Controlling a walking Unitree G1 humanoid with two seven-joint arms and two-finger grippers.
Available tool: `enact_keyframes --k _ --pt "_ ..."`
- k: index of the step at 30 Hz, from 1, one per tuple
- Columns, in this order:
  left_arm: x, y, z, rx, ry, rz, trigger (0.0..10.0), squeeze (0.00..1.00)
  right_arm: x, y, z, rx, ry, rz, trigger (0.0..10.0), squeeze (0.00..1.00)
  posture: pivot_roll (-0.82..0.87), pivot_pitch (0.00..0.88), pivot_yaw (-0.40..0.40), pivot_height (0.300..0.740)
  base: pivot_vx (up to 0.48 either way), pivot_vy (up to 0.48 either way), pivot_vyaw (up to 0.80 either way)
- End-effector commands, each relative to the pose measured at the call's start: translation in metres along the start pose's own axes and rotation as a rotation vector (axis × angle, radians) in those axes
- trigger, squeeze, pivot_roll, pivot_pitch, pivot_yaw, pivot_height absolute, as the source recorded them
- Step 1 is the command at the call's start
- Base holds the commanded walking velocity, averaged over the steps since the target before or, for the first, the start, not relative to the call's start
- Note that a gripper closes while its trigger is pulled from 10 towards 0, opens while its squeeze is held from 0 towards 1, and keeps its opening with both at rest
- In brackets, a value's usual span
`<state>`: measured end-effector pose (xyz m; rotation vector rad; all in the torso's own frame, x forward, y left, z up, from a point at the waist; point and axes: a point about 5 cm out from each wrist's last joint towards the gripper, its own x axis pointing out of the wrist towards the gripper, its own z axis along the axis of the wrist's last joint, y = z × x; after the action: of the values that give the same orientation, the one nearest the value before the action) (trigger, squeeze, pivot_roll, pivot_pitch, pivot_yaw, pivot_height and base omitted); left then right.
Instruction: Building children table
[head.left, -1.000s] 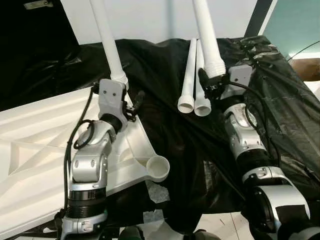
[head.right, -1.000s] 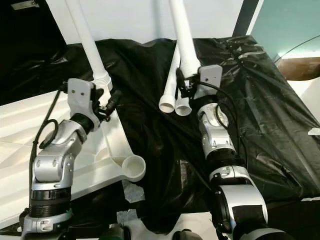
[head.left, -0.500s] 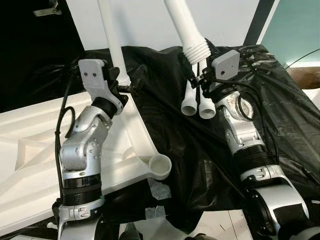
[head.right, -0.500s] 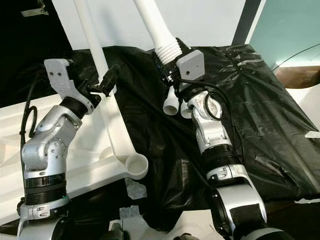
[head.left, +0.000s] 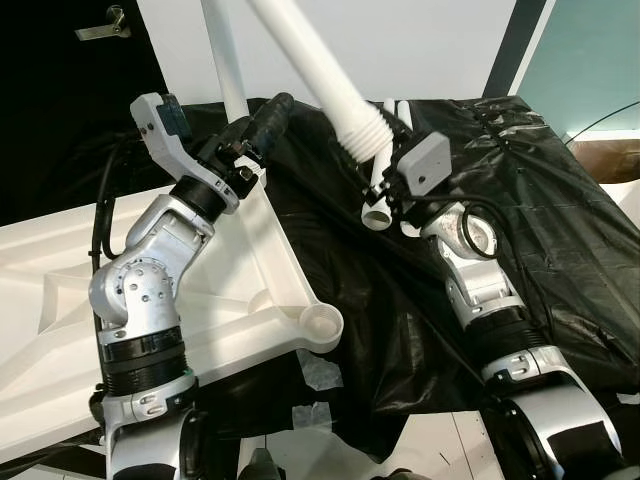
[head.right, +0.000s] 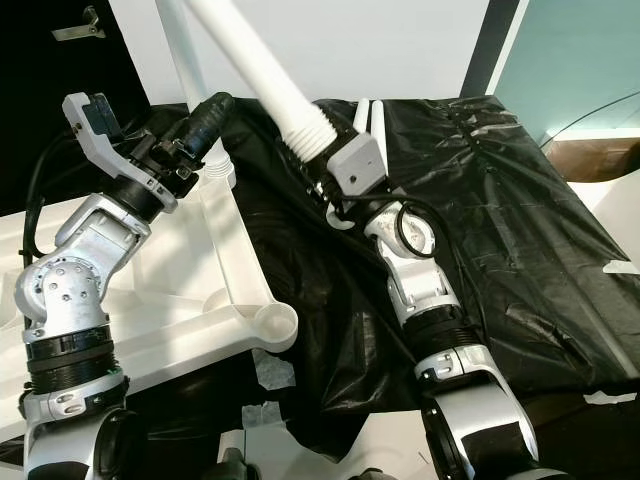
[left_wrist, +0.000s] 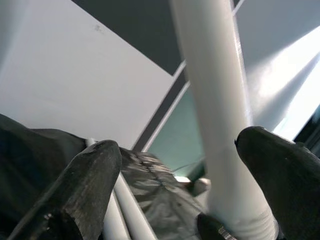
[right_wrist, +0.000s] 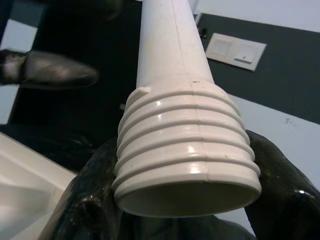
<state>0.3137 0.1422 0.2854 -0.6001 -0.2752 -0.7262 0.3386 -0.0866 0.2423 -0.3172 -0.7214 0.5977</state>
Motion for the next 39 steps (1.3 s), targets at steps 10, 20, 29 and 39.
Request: enact_keyframes --k 10,20,29,39 --pt "0.011 -0.007 0.005 -0.010 0.059 -0.295 10.0 0.00 -0.018 0.035 -0.006 -0.007 0.017 0.129 10.0 0.00 0.09 0.000 0.036 0.740 0.000 0.000 0.00" --pt "0.018 0.009 0.018 -0.006 0.060 -0.257 10.0 0.00 -0.037 0.051 -0.008 0.011 0.041 0.126 10.0 0.00 0.07 0.000 0.048 0.740 0.000 0.000 0.00" --pt "0.020 0.014 0.024 0.037 0.094 -0.242 10.0 0.00 -0.044 0.056 -0.007 0.006 0.053 0.086 10.0 0.00 0.06 0.000 0.059 0.740 0.000 0.000 0.00" --pt "0.016 0.011 0.008 0.007 0.147 -0.243 0.0 0.00 -0.046 0.059 -0.006 0.044 0.063 0.063 10.0 0.98 0.07 0.000 0.065 0.740 0.000 0.000 0.00"
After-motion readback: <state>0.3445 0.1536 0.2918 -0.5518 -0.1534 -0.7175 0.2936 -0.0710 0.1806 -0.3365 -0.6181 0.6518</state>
